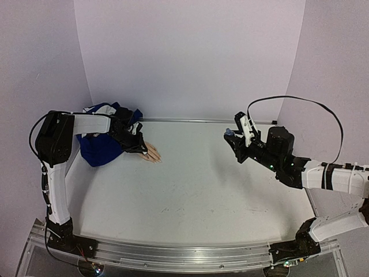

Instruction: Paint the nails

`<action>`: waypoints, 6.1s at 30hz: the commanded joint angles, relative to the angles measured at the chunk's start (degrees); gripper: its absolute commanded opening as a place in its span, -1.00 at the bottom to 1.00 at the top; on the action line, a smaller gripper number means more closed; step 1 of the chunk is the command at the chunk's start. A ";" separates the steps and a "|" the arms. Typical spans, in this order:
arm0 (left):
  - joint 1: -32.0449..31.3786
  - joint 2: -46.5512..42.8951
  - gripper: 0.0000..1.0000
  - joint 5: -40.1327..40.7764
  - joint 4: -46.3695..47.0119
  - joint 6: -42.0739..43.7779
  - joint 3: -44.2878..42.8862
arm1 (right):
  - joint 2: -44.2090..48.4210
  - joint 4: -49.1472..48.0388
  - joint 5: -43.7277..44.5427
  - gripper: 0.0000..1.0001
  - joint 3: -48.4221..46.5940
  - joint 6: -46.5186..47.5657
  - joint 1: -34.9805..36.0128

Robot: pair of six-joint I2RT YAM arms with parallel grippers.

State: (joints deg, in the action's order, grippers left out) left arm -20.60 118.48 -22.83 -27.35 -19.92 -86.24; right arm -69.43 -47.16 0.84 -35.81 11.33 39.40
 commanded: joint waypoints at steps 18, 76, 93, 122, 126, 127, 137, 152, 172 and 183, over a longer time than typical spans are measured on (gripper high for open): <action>0.30 0.56 -1.00 -0.30 1.43 0.59 -0.85 | 0.08 -4.00 -0.35 -1.00 -1.89 -0.52 -0.46; 0.12 -0.45 -1.00 -1.14 1.65 1.51 1.26 | -0.09 -4.09 -2.86 -1.00 -1.81 -1.05 -0.99; 0.12 -4.88 -1.00 -1.15 2.68 0.42 2.21 | 0.24 -4.30 -2.97 -1.00 -1.42 -1.23 -1.08; -2.54 -3.12 -1.00 6.10 0.28 3.78 0.25 | -1.78 -4.98 -3.83 -1.00 -2.02 -0.87 -1.07; -2.53 -3.19 -1.00 7.20 0.29 3.70 0.01 | -1.46 -4.96 -3.70 -1.00 -1.83 -0.87 -1.08; -2.56 -3.24 -1.00 7.26 0.28 3.89 0.02 | -1.37 -4.98 -3.63 -1.00 -1.84 -0.94 -1.08; -2.52 -2.90 -1.00 7.01 0.37 3.84 -0.61 | -1.15 -5.06 -3.76 -1.00 -1.64 -0.96 -1.08; -2.57 -1.71 -1.00 6.50 0.74 3.89 -1.38 | -1.65 -5.14 -3.98 -1.00 -1.78 -1.05 -1.08; -2.45 -0.87 -1.00 6.48 0.73 4.34 -1.97 | -1.50 -5.14 -4.23 -1.00 -1.80 -1.13 -1.07; -2.45 -1.65 -1.00 6.98 0.47 4.67 -0.20 | -1.41 -5.14 -4.16 -1.00 -1.81 -1.14 -1.08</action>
State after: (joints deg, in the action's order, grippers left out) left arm -23.20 117.51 -16.27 -27.07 -16.36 -85.54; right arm -71.75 -48.01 -2.61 -35.81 10.68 38.54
